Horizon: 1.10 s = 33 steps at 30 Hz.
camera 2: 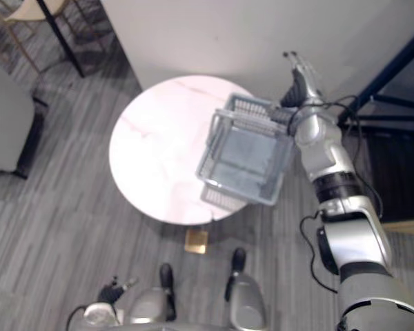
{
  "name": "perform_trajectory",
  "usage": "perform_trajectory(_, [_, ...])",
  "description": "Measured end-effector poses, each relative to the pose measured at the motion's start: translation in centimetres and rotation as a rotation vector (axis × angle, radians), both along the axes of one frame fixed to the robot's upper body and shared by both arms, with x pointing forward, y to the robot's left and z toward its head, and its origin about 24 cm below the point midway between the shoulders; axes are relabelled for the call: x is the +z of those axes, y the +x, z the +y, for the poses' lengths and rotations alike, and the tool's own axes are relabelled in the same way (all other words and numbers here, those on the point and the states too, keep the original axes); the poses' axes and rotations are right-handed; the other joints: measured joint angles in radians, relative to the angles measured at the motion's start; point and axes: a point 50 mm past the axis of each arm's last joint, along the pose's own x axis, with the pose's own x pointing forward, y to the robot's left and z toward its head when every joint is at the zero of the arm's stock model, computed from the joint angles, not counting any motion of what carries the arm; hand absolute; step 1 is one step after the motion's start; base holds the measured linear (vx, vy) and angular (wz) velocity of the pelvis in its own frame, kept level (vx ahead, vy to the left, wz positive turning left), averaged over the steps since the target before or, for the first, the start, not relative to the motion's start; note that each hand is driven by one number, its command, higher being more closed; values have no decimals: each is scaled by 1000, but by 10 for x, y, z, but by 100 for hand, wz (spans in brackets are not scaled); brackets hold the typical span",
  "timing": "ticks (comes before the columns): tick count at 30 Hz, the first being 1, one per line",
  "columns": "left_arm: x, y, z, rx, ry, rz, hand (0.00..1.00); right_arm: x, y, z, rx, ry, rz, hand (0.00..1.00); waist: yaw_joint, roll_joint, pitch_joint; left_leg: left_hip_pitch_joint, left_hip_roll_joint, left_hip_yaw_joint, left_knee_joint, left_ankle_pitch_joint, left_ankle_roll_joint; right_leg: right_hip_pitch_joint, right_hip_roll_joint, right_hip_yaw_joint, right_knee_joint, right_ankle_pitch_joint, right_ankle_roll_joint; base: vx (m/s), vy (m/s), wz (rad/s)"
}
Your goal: Pick vegetable in the basket
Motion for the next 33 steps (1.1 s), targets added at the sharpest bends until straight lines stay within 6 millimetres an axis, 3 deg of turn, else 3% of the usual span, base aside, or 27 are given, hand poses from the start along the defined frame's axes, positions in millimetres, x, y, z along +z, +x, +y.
perform_trajectory(3, [0,0,1,5,10,-1,0,-7,4,-2,-17,11,36,0,13,4,16,-19,-6,-4,-1,3,3,-8,-3,-4,-21,15,-3,3,13,8])
perform_trajectory(8, [2,4,-1,-6,11,-13,0,2,10,-6,-49,24,35,0,12,26,55,-53,-14,-7,-4,10,5,-10,-3,-6,-77,51,-1,-4,3,2])
perform_trajectory(13, [4,13,-5,-42,10,-40,0,-9,11,-22,-120,62,93,0,10,37,77,-73,-16,-24,-8,19,5,-20,-4,-19,-93,60,-3,10,-8,9])
perform_trajectory(16, [9,25,-7,-58,12,-83,0,6,14,-27,-141,109,69,0,8,49,111,-103,-20,-22,-18,34,7,-51,-5,-15,-104,80,-8,-13,-3,-2])
perform_trajectory(17, [10,28,-7,-64,15,-90,0,13,16,-26,-141,115,48,100,9,55,125,-113,-21,-19,-18,37,7,-62,-5,-11,-108,86,-10,-32,-9,-3])
perform_trajectory(24, [14,47,-19,-137,11,-116,0,28,18,-18,-135,107,-18,100,17,65,133,-158,-15,-24,-1,38,7,-86,4,-7,-125,100,-14,-11,-6,-2])
perform_trajectory(29, [18,56,-22,-146,23,-148,0,25,22,-6,-119,60,-8,100,20,66,133,-158,-9,-27,1,39,5,-87,11,-8,-123,100,-14,0,0,0])
perform_trajectory(33, [20,59,-24,-146,24,-160,0,16,22,-13,-149,52,44,100,17,66,134,-138,-5,-55,7,41,4,-51,11,-32,-122,99,-15,22,0,16])
